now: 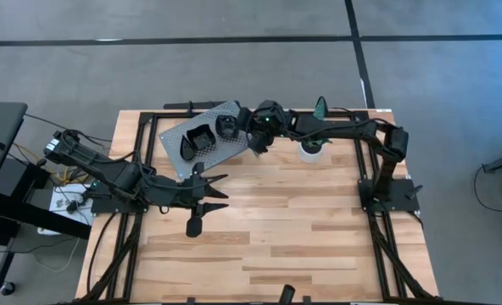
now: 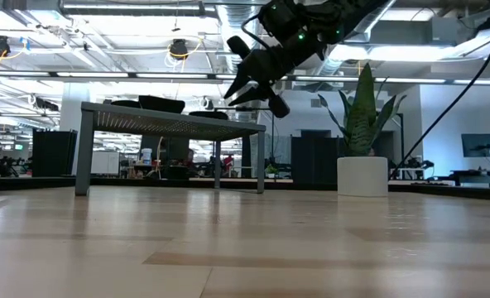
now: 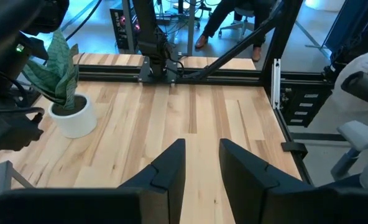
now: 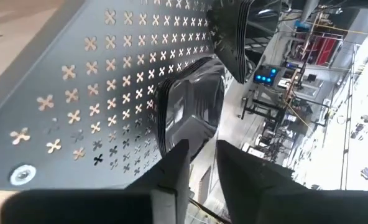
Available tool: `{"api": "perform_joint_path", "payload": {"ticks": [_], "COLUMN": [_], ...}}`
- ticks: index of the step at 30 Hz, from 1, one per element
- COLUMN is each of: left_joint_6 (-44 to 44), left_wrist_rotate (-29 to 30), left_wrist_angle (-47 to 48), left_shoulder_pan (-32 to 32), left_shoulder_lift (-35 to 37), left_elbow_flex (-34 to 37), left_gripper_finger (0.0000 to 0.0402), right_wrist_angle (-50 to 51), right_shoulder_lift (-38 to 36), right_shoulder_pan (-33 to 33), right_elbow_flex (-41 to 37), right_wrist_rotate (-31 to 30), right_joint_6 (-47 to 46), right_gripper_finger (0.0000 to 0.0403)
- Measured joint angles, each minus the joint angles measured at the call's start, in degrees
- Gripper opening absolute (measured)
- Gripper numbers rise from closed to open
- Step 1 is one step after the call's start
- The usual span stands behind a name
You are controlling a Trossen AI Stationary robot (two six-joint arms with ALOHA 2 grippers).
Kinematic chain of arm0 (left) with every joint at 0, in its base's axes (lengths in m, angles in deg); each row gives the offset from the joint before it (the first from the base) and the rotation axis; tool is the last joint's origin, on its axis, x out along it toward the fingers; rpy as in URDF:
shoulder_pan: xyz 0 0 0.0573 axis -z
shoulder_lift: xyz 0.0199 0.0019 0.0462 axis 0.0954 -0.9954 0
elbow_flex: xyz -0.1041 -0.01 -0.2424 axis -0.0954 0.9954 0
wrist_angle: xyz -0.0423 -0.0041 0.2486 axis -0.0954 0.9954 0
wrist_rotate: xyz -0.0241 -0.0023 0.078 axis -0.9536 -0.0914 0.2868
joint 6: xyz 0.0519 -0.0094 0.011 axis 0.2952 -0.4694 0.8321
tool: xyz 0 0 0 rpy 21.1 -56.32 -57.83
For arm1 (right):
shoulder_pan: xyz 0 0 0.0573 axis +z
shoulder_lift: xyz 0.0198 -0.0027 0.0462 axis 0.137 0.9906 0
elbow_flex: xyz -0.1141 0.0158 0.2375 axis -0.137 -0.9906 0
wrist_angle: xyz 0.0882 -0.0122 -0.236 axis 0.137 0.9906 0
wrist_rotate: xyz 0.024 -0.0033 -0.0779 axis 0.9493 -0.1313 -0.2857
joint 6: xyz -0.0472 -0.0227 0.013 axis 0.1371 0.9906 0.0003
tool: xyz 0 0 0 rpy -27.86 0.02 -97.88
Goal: Pick & Place Mini shaped plates
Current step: Return to Home Position
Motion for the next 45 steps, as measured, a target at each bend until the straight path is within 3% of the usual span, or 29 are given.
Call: {"api": "perform_joint_path", "payload": {"ticks": [4,7,12,20,23,25,28,32,39,42,45], "left_joint_6": [0.0,0.0,0.3,2.9,3.1,3.3,5.6,6.1,8.3,11.2,11.1], "left_wrist_rotate": [0.0,0.0,0.1,6.8,6.9,6.9,6.9,7.0,6.7,6.8,6.9], "left_wrist_angle": [0.0,0.0,0.0,4.9,9.2,11.8,12.1,6.9,-24.2,-27.7,-28.3], "left_shoulder_pan": [0.0,0.0,0.0,-0.5,-0.5,-0.5,-0.3,-0.4,-0.4,-0.4,-0.4], "left_shoulder_lift": [0.0,0.0,0.0,5.4,10.5,14.3,21.5,32.4,44.8,48.1,52.2], "left_elbow_flex": [0.0,0.0,0.0,0.0,0.0,0.1,4.6,17.7,43.5,49.1,50.9], "left_gripper_finger": [0.0099,0.0099,0.0099,0.0099,0.0099,0.0099,0.0099,0.0099,0.0099,0.0099,0.0099], "right_wrist_angle": [0.0,0.3,9.8,26.4,37.2,45.3,49.3,41.9,18.4,10.5,9.7], "right_shoulder_lift": [0.0,0.0,-2.7,-17.8,-25.4,-30.0,-37.1,-48.0,-66.2,-72.8,-79.1], "right_shoulder_pan": [0.6,2.1,6.2,9.9,8.7,7.0,4.0,1.1,0.6,0.4,0.4], "right_elbow_flex": [0.0,0.0,0.0,0.0,0.1,-0.2,-3.2,-13.9,-40.9,-50.1,-55.4], "right_wrist_rotate": [-0.2,-0.2,-1.6,-15.2,-11.6,-5.8,3.5,11.8,13.3,13.3,13.3], "right_joint_6": [-0.4,-6.7,-15.4,-45.4,-61.1,-67.6,-74.5,-79.1,-85.0,-86.8,-87.1], "right_gripper_finger": [0.0086,0.0085,0.0073,0.0067,0.0067,0.0067,0.0067,0.0067,0.0067,0.0067,0.0067]}}
